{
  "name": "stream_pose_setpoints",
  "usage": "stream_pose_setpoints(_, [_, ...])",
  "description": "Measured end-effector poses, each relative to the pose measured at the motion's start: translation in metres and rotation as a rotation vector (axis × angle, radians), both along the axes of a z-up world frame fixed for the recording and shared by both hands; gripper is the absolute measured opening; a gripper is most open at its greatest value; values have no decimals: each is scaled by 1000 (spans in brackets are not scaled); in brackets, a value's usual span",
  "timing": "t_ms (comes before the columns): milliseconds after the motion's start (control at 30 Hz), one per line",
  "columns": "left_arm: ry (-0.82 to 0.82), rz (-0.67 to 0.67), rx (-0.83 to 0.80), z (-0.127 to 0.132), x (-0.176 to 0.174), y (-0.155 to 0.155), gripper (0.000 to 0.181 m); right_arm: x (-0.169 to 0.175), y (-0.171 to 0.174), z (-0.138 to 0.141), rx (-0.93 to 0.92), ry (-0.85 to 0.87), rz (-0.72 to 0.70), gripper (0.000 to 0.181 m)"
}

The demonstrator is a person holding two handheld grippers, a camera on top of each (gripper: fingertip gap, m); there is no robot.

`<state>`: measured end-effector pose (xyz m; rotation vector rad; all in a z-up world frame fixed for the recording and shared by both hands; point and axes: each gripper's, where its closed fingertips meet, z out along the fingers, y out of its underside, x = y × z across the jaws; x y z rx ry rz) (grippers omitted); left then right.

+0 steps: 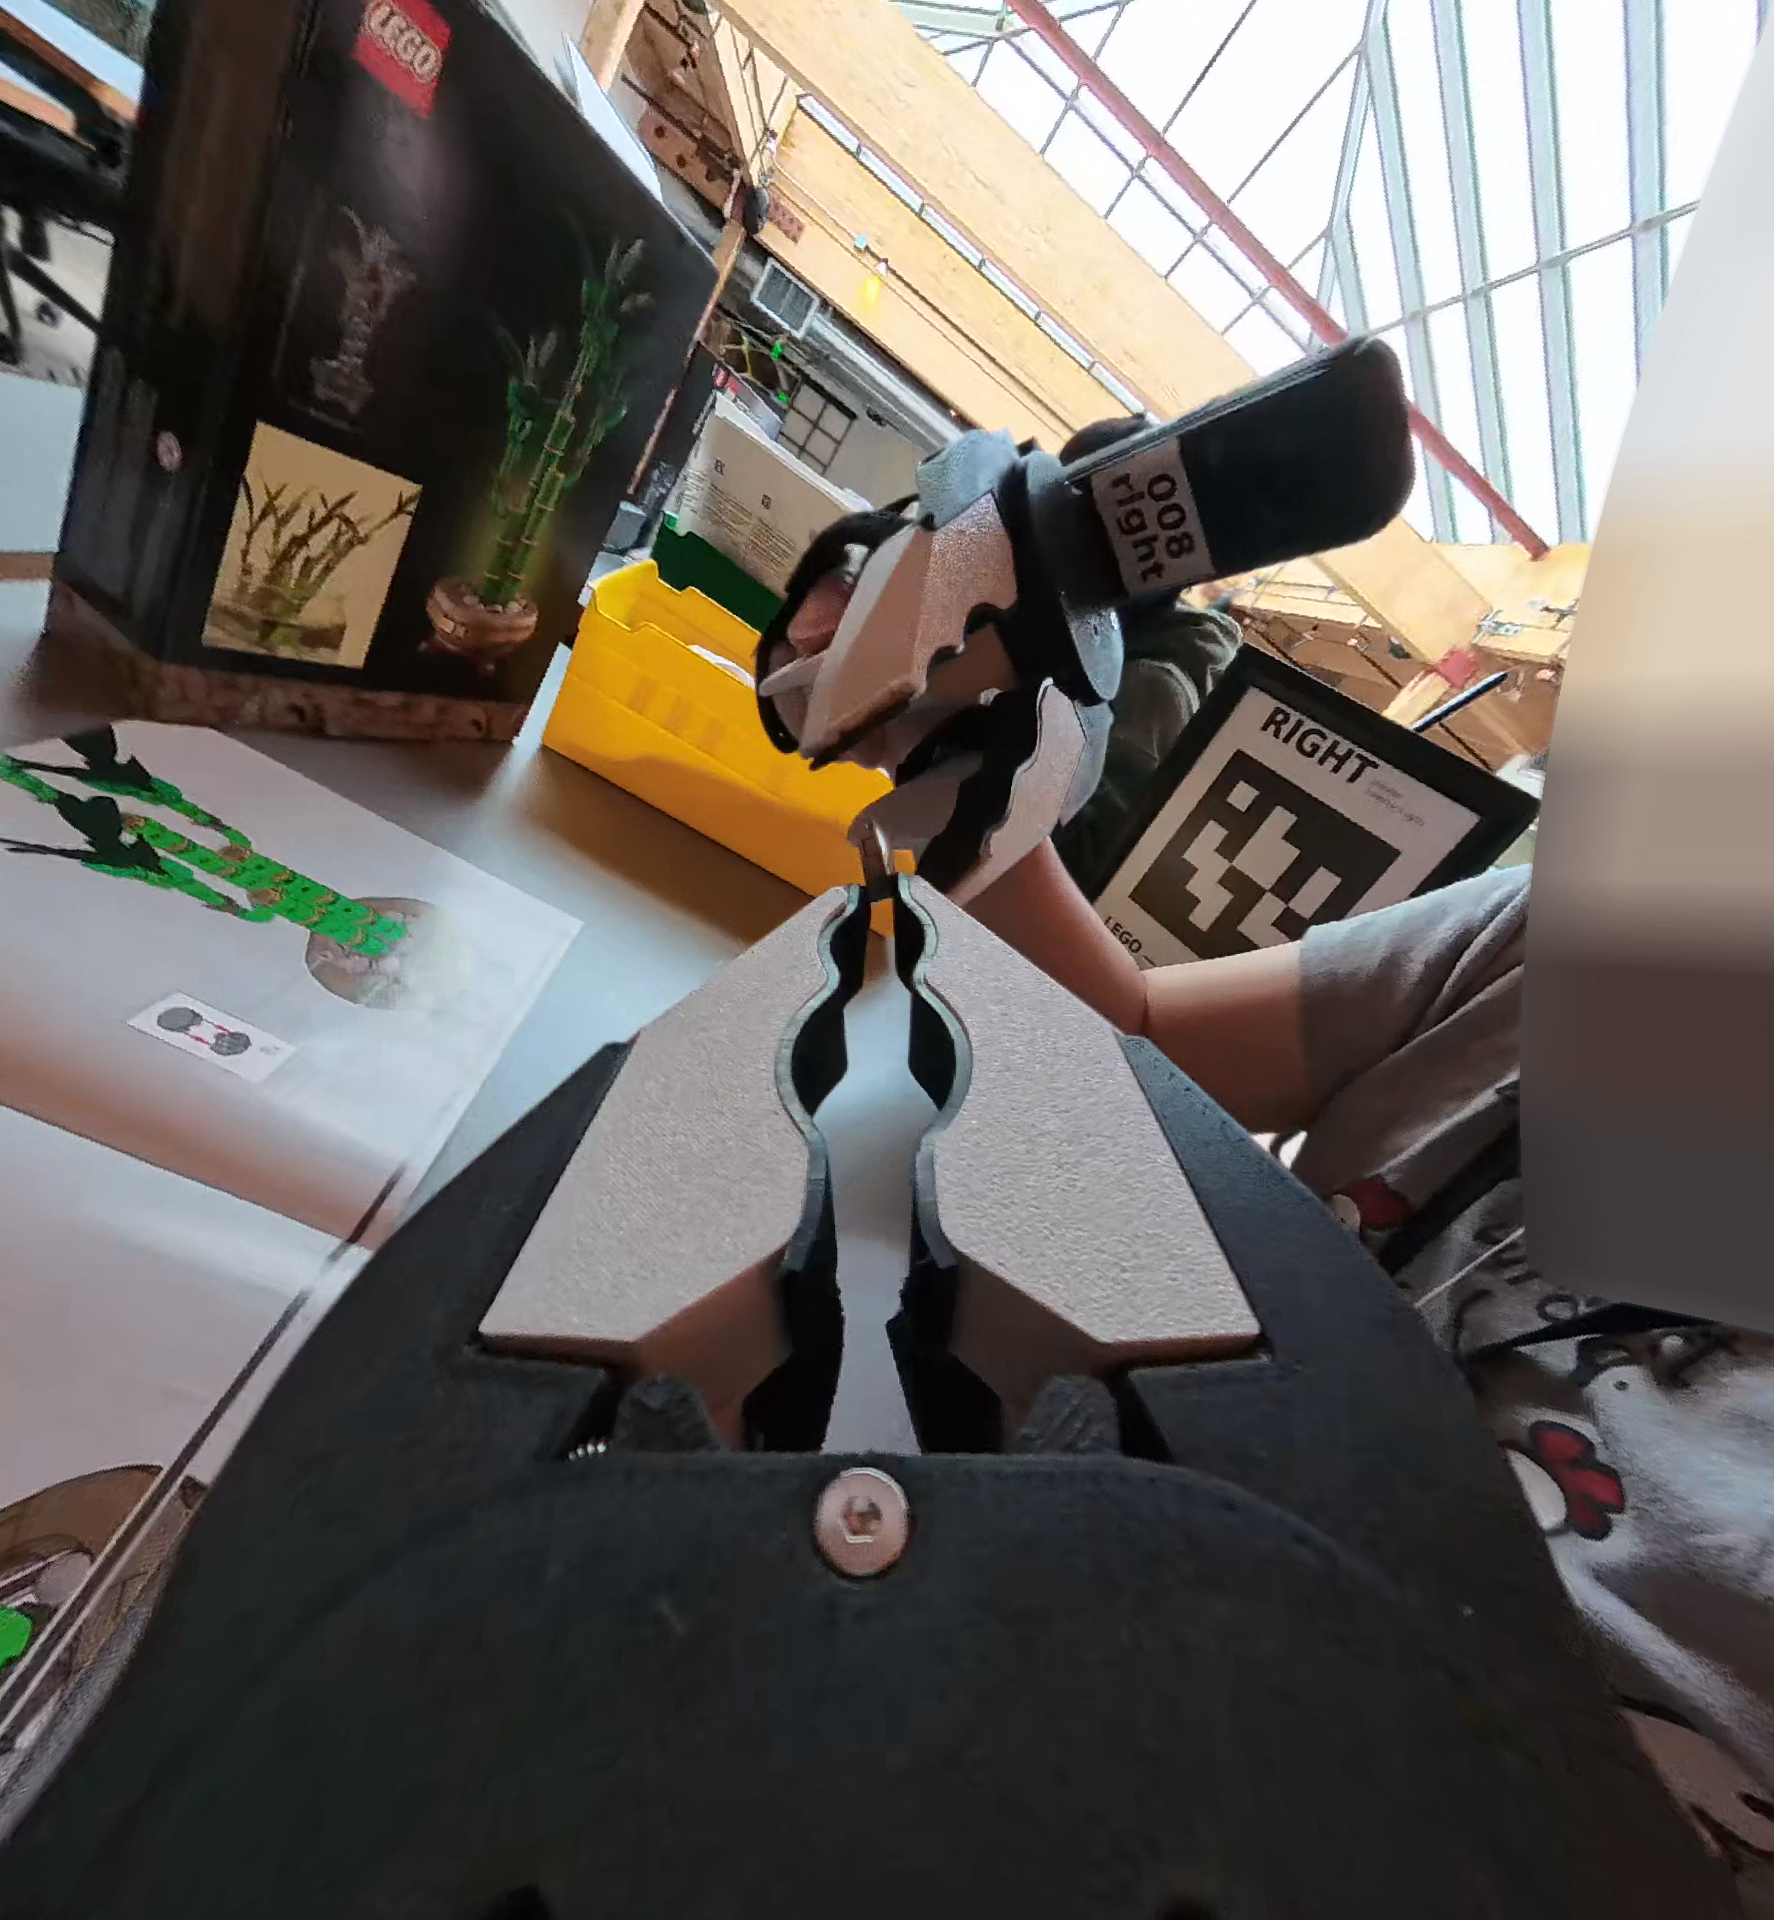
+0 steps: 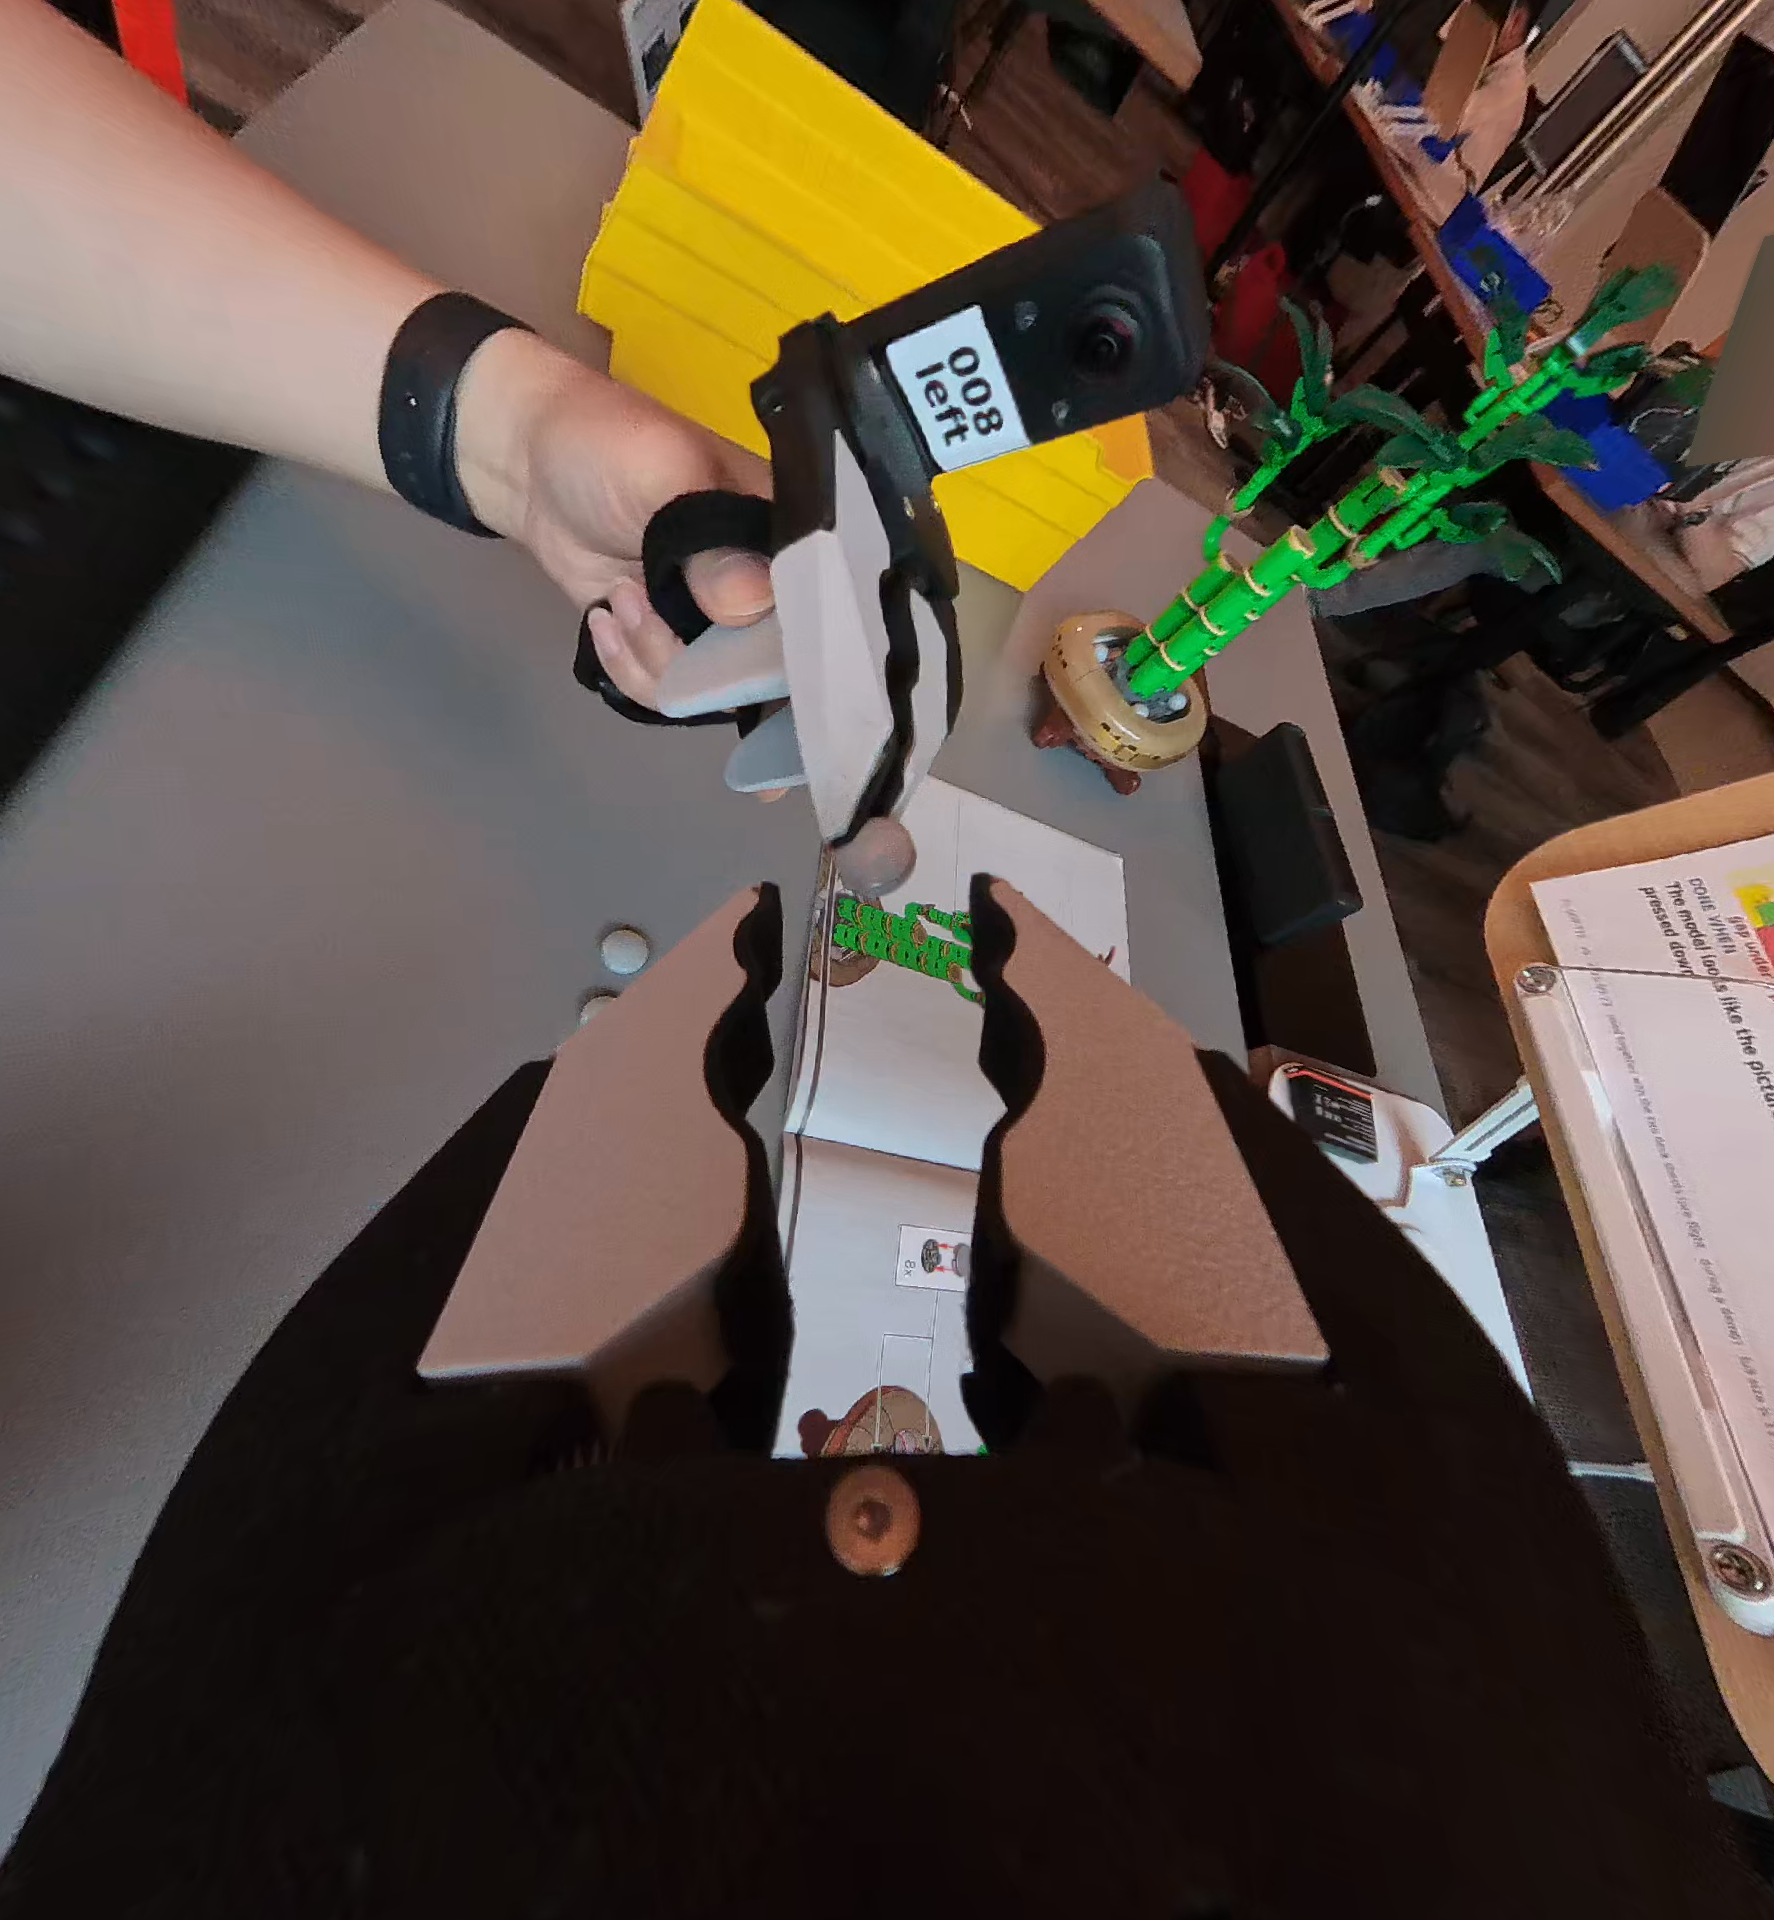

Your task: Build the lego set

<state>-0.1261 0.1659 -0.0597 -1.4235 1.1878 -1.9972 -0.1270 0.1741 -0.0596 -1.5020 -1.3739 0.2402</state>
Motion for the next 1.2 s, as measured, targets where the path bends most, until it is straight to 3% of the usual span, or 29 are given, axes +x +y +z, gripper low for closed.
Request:
stream_pose_setpoints(200, [46,-56,-71,-4,0,-5,2,-6,0,-8,24,-51,12,28])
stream_pose_setpoints(300, [40,-81,-105,-2,-1,-6,1,-7,1,-9,45,-73,11,15])
stream_pose_setpoints(433, [49,-76,-115,-4,0,-5,1,-7,2,-6,46,-56,4,23])
stream_pose_setpoints(500, [51,-74,-127,-5,1,-4,1,-8,1,-7,46,-64,11,16])
stream_pose_setpoints(700, [40,-35,-66,-5,0,2,4,-6,6,-7,47,-73,-20,16])
stream_pose_setpoints(767, [53,101,71,-7,-4,18,22,0,9,-8,48,-93,-49,16])
stream_pose_setpoints(833, [99,338,290,-8,-15,51,30,6,12,-6,50,-96,-76,16])
stream_pose_setpoints(933, [194,913,667,3,-67,125,52,11,11,-1,51,-75,-89,15])
stream_pose_setpoints(1000, [258,1238,794,12,-114,161,60,14,11,2,55,-66,-95,15])
stream_pose_setpoints(1100, [387,1399,728,-8,-150,197,93,15,11,4,58,-65,-100,15])
stream_pose_setpoints(1200, [497,1366,573,-48,-151,227,114,14,10,3,48,-62,-95,15])
